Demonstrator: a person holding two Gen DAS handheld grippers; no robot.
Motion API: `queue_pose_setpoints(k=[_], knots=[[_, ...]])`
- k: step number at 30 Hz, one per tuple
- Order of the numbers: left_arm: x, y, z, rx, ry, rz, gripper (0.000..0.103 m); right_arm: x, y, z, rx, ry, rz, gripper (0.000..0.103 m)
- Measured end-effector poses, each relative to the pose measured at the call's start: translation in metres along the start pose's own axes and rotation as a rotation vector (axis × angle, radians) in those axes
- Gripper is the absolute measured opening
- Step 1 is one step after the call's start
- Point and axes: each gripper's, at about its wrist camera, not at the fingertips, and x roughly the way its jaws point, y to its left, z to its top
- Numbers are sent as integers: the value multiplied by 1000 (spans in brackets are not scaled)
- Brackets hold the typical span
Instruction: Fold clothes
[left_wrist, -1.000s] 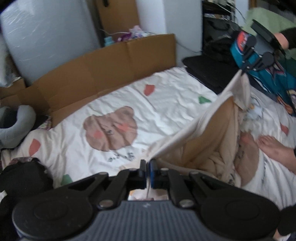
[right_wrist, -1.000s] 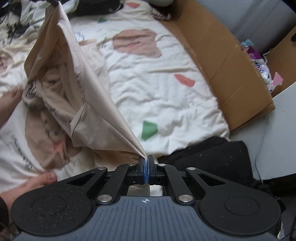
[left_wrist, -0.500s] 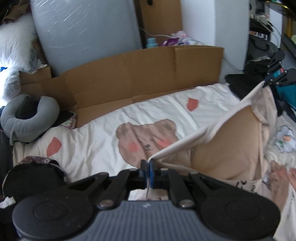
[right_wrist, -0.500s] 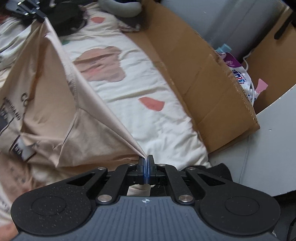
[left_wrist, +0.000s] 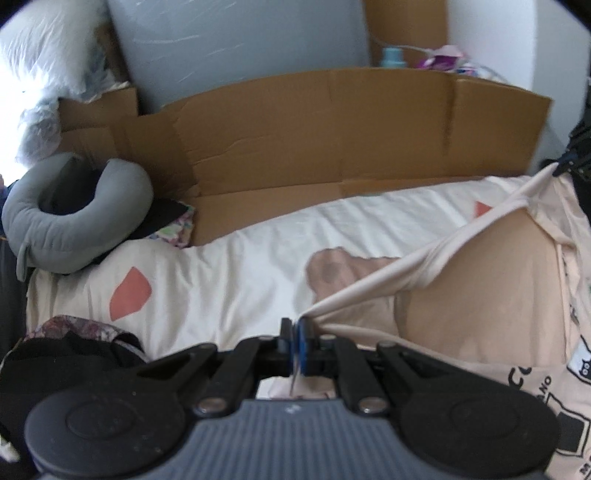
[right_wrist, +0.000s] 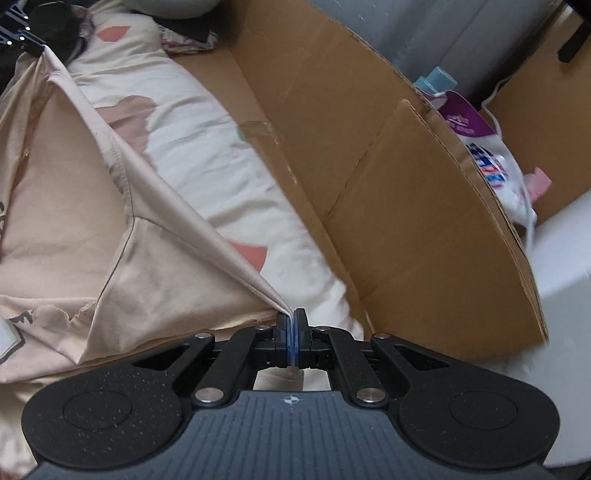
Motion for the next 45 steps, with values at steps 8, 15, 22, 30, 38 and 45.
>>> queue_pose_setpoints(k=[8, 15, 22, 30, 38, 45], knots=[[46, 20, 14, -24, 17, 73, 2, 60, -5, 46, -5, 30, -30, 0], [77, 35, 26, -41, 18, 121, 3, 100, -11, 73, 18, 59, -53, 0], [112, 44, 44, -115, 28, 173, 8, 132, -17, 87, 106, 86, -68, 0], [94, 51, 38, -260, 39, 113, 37, 119, -23, 85, 226, 46, -22, 20], [11, 20, -2, -223, 21, 60, 50, 47, -17, 54, 263, -81, 69, 34], [-56, -24, -42, -249, -14, 49, 64, 1, 10, 15, 274, -124, 146, 36]])
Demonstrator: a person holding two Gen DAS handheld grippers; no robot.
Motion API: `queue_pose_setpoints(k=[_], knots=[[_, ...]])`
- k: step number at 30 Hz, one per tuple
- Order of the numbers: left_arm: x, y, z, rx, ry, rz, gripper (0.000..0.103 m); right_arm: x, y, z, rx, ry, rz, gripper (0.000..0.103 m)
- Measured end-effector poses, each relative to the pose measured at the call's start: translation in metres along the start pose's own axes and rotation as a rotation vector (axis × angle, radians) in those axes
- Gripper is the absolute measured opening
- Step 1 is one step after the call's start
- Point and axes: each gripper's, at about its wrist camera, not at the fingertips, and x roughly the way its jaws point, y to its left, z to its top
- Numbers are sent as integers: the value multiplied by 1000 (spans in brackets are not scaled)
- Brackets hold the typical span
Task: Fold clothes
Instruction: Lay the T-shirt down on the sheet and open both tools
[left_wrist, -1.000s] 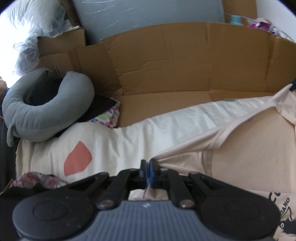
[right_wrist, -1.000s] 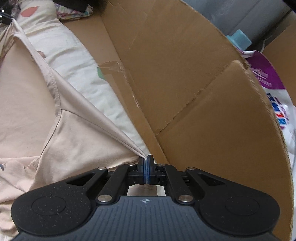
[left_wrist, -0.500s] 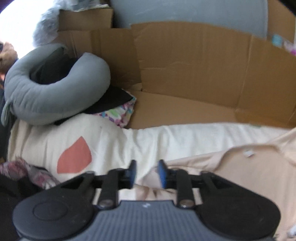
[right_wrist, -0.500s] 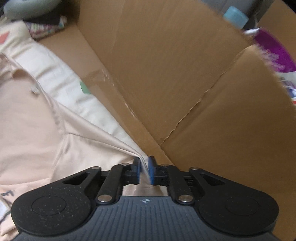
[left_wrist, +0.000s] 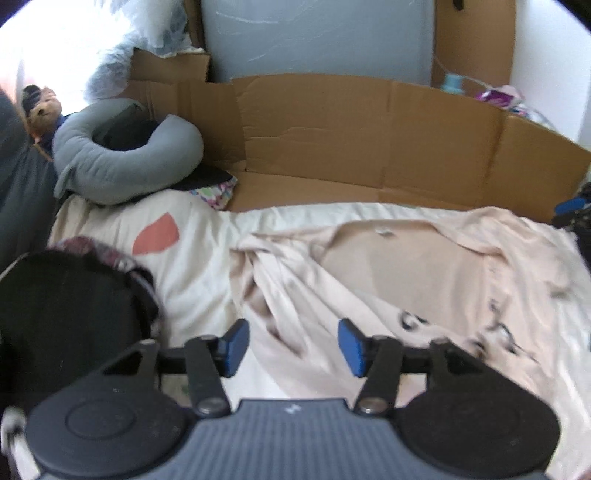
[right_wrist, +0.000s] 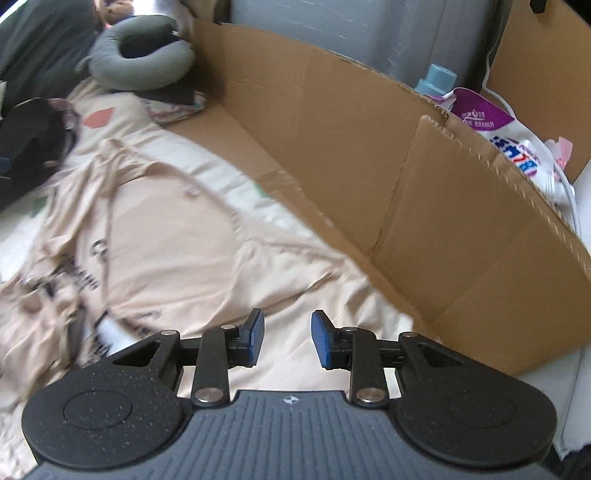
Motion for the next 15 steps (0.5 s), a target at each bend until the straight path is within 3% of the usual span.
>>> queue_pose_setpoints(k=[4, 9, 15], knots=[[-30, -18, -32, -42, -30, -4, 74, -19, 16, -25, 16, -12, 51, 46], [-52, -39, -78, -117, -31, -11, 79, -34, 30, -63, 58, -9, 112, 47], [-49, -53, -119, -110, 2, -13, 85, -20, 56, -101, 73, 16, 162, 56]])
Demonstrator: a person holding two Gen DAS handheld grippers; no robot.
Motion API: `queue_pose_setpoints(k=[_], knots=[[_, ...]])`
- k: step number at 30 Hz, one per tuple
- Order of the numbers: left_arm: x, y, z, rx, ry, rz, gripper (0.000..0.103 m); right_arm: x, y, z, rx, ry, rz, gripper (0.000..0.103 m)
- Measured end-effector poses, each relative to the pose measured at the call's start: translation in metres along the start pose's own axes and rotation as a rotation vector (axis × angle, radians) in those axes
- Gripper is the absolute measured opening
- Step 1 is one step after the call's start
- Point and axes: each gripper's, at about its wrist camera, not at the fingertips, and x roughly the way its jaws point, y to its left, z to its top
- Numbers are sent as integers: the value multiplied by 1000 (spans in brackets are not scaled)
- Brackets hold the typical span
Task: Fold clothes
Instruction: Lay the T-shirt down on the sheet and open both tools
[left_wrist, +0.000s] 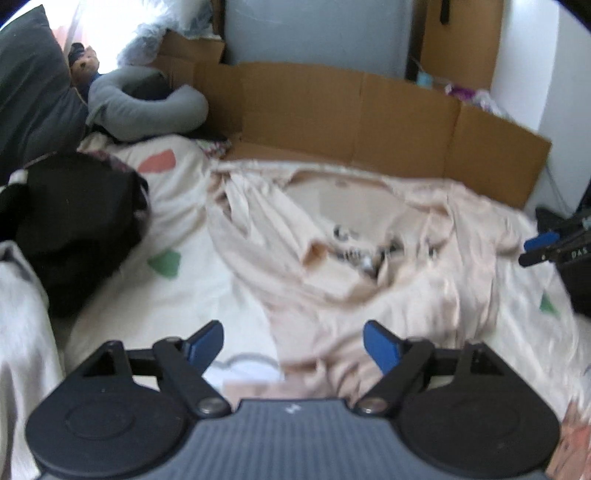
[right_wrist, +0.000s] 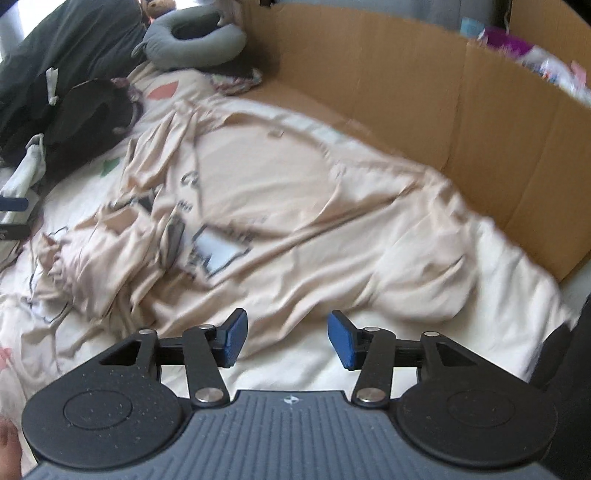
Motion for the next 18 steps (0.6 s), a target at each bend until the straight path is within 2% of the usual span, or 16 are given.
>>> queue_pose_setpoints(k=[7, 12, 14, 16, 17, 18], knots=[[12, 9, -28, -60, 24, 15, 81, 29, 18, -32, 40, 66, 48, 56], [26, 10, -40, -44, 13, -15, 75, 46, 36, -37, 27, 81, 71, 57], [31, 10, -42, -40, 30, -36, 65, 52, 43, -35, 15, 72, 72, 61], [36, 9, -44, -37, 48, -57, 38, 57, 49, -32, 3, 62, 70, 61], [37, 8, -45, -33, 56, -66, 31, 60, 52, -30, -2, 54, 72, 60], [37, 7, -45, -29, 63, -75, 19, 62, 55, -28, -7, 47, 74, 56]])
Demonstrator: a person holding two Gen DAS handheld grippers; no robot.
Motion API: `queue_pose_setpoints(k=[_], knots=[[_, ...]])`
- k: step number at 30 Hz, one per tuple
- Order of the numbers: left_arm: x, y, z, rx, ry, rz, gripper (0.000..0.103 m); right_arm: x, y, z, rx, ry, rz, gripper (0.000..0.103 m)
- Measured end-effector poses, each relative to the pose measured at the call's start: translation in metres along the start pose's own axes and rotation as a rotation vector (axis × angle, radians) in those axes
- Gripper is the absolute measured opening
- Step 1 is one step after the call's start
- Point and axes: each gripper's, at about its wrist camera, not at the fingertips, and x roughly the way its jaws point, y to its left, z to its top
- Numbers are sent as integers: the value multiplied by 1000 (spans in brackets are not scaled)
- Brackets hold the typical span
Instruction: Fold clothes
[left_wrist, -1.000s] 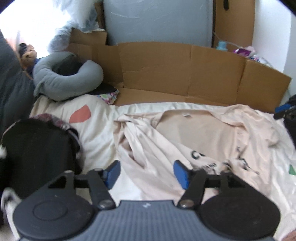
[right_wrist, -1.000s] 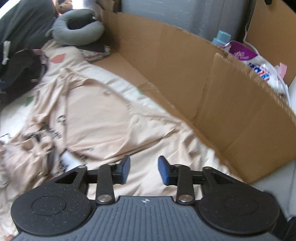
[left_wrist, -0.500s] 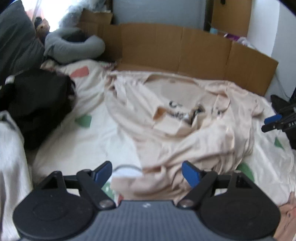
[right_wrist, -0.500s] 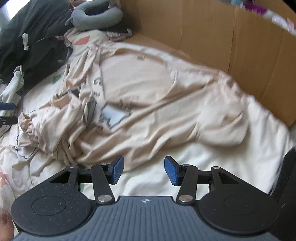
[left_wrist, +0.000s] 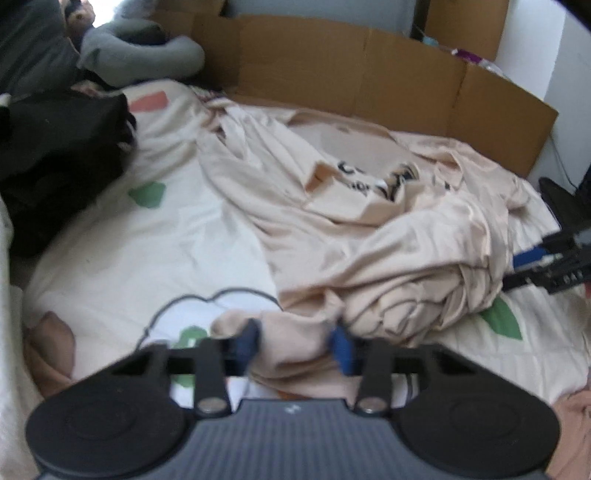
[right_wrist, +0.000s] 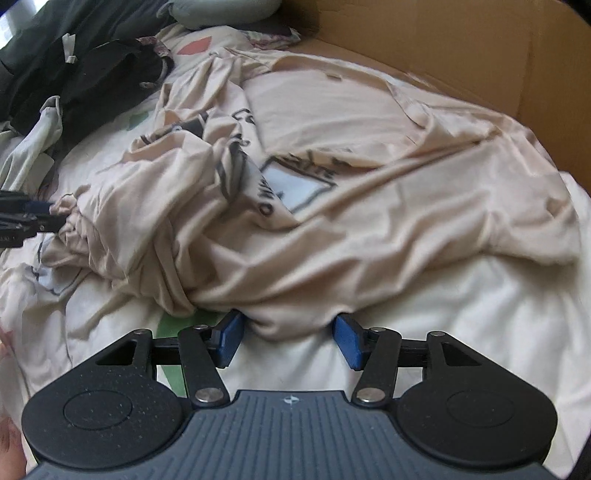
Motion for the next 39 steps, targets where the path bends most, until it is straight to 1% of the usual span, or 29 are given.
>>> queue_pose_setpoints(k=[1, 2, 3, 4, 5, 7, 11, 17, 23, 30, 35, 36, 37, 38, 39], knots=[[-2, -2, 0, 3, 3, -7, 10, 1, 1, 2, -1, -5, 6, 48], [-4, -3, 0, 6, 5, -14, 9, 3, 2, 4, -2, -9, 12, 33], [-8, -4, 0, -7, 6, -30, 8, 4, 3, 6, -2, -14, 18, 23], [-12, -4, 0, -22, 7, -46, 8, 3, 2, 8, 6, -15, 27, 5], [-18, -5, 1, -32, 6, -61, 7, 0, 2, 9, 8, -21, 30, 0], [-30, -8, 3, -44, 2, -82, 7, -7, 1, 12, 10, -34, 37, 0], [-58, -10, 9, -86, -11, -117, 7, -37, -3, 14, 29, -78, 35, 0], [-98, -21, 13, -121, -22, -163, 7, -84, -10, 17, 53, -135, 2, 0], [-127, -27, 12, -144, -13, -171, 6, -123, -23, 14, 72, -153, -46, 0], [-150, -25, 4, -114, 11, -162, 6, -159, -39, 2, 95, -153, -96, 0], [-170, -17, 1, -130, -2, -147, 6, -177, -45, -1, 92, -143, -136, 0], [-173, -15, 1, -140, -5, -141, 5, -180, -46, -1, 91, -140, -145, 0], [-174, -12, 0, -151, -3, -125, 2, -182, -47, -1, 93, -137, -153, 0], [-176, -9, -1, -163, -1, -108, 1, -185, -50, -1, 96, -133, -165, 0], [-177, -6, -4, -175, 5, -71, 1, -186, -53, -2, 101, -126, -175, 0]])
